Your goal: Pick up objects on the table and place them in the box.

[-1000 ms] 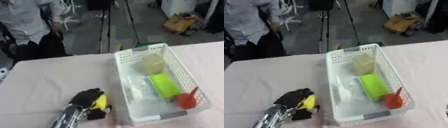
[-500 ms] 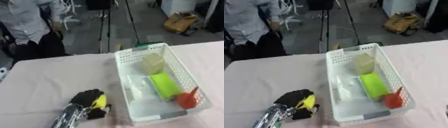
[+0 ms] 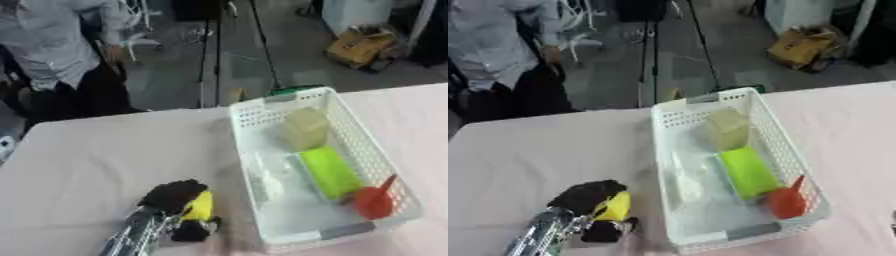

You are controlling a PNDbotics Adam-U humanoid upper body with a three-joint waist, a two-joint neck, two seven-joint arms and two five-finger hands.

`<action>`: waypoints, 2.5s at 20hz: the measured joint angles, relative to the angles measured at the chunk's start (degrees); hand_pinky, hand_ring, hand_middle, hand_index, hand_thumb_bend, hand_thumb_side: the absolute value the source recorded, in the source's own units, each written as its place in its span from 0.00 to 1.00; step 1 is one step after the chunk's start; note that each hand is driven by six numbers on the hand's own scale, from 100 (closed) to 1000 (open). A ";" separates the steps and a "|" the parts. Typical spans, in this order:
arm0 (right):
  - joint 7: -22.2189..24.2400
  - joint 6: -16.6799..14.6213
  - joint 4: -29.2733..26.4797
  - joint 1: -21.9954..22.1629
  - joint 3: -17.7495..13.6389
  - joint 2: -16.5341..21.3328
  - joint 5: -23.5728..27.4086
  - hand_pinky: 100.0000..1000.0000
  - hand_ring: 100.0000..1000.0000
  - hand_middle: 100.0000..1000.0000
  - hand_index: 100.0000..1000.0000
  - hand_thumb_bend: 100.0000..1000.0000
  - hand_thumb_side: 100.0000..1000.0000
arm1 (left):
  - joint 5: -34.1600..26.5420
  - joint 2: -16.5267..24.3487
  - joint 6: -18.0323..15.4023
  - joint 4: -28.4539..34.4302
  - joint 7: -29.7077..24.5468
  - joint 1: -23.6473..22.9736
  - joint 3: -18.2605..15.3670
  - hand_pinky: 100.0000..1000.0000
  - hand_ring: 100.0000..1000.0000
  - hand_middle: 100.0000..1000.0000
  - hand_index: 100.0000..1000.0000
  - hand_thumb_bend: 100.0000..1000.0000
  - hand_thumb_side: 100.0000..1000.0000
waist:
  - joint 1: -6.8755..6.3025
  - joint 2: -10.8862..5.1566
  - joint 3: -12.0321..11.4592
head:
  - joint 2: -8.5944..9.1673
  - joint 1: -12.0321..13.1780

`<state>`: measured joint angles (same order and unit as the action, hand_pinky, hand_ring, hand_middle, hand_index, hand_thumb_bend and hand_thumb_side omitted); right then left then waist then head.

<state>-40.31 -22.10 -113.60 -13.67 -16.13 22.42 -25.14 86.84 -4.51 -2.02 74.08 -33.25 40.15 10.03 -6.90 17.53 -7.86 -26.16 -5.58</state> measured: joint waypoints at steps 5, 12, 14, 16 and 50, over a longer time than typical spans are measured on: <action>-0.06 -0.05 0.00 -0.02 0.00 0.00 0.00 0.91 0.85 0.65 0.75 0.00 1.00 | 0.04 -0.01 -0.36 0.34 -0.36 0.16 0.00 0.33 0.86 0.87 1.00 0.22 0.66 | 0.00 0.00 -0.03 | 0.03 -0.02; -0.06 -0.05 0.00 -0.02 0.00 0.00 0.00 0.91 0.85 0.65 0.75 0.00 1.00 | 0.16 -0.01 -0.24 0.49 0.30 0.16 -0.01 0.28 0.79 0.81 1.00 0.11 0.57 | 0.00 0.00 -0.03 | 0.07 -0.03; -0.06 -0.05 0.00 -0.03 0.00 0.00 0.00 0.91 0.85 0.65 0.75 0.00 1.00 | 0.16 -0.01 -0.07 0.49 0.56 0.16 -0.01 0.27 0.78 0.80 1.00 0.09 0.56 | 0.00 0.00 -0.03 | 0.08 -0.03; -0.06 -0.05 0.00 -0.03 0.00 0.00 0.00 0.91 0.85 0.65 0.75 0.00 1.00 | 0.14 -0.01 0.04 0.48 0.81 0.16 -0.01 0.27 0.78 0.79 1.00 0.07 0.57 | 0.00 0.00 -0.03 | 0.10 -0.03; -0.67 0.32 0.00 -0.20 -0.01 0.01 0.07 0.91 0.86 0.65 0.75 0.00 1.00 | -0.11 0.04 1.47 3.40 1.82 0.19 -0.36 0.00 0.52 0.57 0.76 0.00 0.26 | -0.02 -0.01 0.01 | 0.61 -0.50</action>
<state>-40.98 -21.77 -113.60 -13.87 -16.14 22.43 -25.07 86.74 -4.47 -0.55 77.48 -31.43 40.34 9.67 -6.92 17.53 -7.84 -25.54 -6.07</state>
